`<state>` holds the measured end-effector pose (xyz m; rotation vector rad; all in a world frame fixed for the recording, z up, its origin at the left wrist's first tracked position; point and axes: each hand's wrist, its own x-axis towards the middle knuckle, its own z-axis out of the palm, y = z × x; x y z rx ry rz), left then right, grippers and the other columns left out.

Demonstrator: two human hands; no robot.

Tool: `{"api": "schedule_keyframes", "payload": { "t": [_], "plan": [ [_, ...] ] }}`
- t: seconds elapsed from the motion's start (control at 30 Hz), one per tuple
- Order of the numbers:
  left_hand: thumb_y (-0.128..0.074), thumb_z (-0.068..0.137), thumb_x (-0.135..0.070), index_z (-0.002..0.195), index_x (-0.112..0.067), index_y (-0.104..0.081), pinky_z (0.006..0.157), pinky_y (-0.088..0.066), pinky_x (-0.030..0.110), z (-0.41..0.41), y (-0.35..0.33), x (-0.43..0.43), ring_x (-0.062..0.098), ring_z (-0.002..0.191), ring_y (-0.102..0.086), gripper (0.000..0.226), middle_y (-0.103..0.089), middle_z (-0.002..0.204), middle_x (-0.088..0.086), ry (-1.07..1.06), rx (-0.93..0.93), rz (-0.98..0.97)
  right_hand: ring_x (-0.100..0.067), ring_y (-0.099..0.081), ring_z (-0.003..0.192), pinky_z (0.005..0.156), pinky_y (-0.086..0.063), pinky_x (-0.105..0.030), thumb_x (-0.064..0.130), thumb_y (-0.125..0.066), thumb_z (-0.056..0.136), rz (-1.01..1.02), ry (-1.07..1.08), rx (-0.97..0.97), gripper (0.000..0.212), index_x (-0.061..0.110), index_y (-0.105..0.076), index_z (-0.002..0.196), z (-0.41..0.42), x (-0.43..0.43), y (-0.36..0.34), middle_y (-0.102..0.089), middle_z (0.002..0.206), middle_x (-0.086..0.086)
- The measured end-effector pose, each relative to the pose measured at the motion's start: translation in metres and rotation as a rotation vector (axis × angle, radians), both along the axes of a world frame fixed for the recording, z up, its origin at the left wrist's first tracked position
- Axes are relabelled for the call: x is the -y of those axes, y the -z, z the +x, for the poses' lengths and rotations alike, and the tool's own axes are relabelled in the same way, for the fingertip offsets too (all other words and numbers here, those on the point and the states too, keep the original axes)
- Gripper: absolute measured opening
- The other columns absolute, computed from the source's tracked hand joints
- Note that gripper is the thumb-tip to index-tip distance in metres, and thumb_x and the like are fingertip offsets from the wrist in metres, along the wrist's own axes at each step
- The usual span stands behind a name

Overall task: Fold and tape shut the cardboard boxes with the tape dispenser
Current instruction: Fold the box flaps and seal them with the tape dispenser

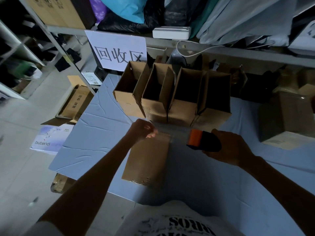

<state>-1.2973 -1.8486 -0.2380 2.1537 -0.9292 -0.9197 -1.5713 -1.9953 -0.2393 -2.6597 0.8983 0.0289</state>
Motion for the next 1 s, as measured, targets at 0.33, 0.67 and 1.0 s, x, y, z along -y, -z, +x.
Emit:
{"api": "schedule_keyframes", "payload": {
  "t": [0.33,0.67,1.0],
  "plan": [
    [-0.067,0.086,-0.013,0.089,-0.010,-0.072,0.066,-0.046,0.015,-0.010,0.034,0.014,0.014,0.088,-0.065,0.007,-0.071,0.097,0.007,0.055,0.155,0.072,-0.010,-0.051,0.062,0.059,-0.046,-0.027,0.058,-0.072,0.069,-0.005,0.059,-0.091,0.048,0.023,-0.042,0.085,-0.006,0.012,0.019,-0.044,0.069,0.013],
    [-0.071,0.084,-0.017,0.092,-0.010,-0.073,0.071,-0.045,0.020,-0.009,0.046,0.020,0.008,0.080,-0.060,0.011,-0.072,0.097,0.006,0.019,0.216,0.013,-0.009,-0.050,0.062,0.057,-0.040,-0.025,0.058,-0.070,0.069,-0.027,0.073,-0.116,0.049,0.025,-0.039,0.086,0.004,0.021,0.028,-0.048,0.072,0.011],
    [-0.070,0.085,-0.017,0.089,-0.015,-0.073,0.084,-0.055,0.034,-0.021,0.043,0.018,0.014,0.086,-0.066,0.006,-0.073,0.095,0.003,-0.039,0.262,-0.035,-0.007,-0.047,0.059,0.055,-0.037,-0.023,0.060,-0.070,0.069,-0.008,0.089,-0.141,0.050,0.025,-0.037,0.085,0.005,0.023,0.033,-0.043,0.068,0.014]
  ]
}}
